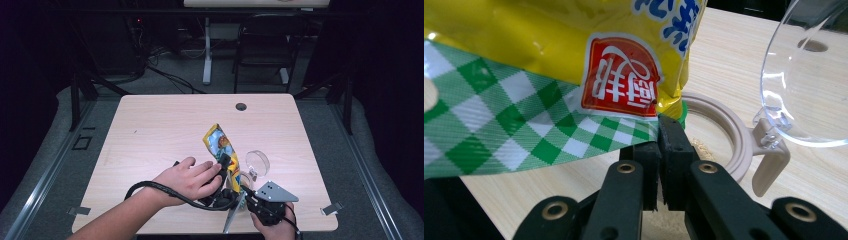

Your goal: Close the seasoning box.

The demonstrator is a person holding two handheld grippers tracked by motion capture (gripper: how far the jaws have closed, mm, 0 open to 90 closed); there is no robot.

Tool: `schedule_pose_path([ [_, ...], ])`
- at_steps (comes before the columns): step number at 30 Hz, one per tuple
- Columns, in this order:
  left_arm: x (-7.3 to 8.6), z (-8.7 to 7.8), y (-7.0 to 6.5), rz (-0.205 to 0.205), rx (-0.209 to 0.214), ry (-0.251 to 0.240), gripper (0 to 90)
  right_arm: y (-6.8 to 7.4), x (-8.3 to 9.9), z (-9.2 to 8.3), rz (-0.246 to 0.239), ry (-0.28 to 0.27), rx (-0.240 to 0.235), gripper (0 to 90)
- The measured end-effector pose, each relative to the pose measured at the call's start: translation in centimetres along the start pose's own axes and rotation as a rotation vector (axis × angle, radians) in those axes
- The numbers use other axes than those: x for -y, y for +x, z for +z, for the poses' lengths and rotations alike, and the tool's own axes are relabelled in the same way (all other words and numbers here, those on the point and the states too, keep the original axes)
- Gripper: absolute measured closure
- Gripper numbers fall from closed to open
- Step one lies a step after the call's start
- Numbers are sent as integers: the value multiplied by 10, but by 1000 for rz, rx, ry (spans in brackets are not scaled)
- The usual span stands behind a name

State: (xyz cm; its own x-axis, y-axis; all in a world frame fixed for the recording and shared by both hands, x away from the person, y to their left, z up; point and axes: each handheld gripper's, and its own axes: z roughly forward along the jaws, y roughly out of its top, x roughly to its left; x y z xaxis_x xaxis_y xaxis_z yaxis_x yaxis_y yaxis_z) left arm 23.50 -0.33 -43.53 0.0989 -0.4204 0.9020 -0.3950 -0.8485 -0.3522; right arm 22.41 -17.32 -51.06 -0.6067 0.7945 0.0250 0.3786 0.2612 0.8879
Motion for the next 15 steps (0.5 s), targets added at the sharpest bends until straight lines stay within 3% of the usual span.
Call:
schedule_pose_path([
  [15,2,0,-2,-23,2,-2,858,-2,0,-1,10,-5,11,873],
])
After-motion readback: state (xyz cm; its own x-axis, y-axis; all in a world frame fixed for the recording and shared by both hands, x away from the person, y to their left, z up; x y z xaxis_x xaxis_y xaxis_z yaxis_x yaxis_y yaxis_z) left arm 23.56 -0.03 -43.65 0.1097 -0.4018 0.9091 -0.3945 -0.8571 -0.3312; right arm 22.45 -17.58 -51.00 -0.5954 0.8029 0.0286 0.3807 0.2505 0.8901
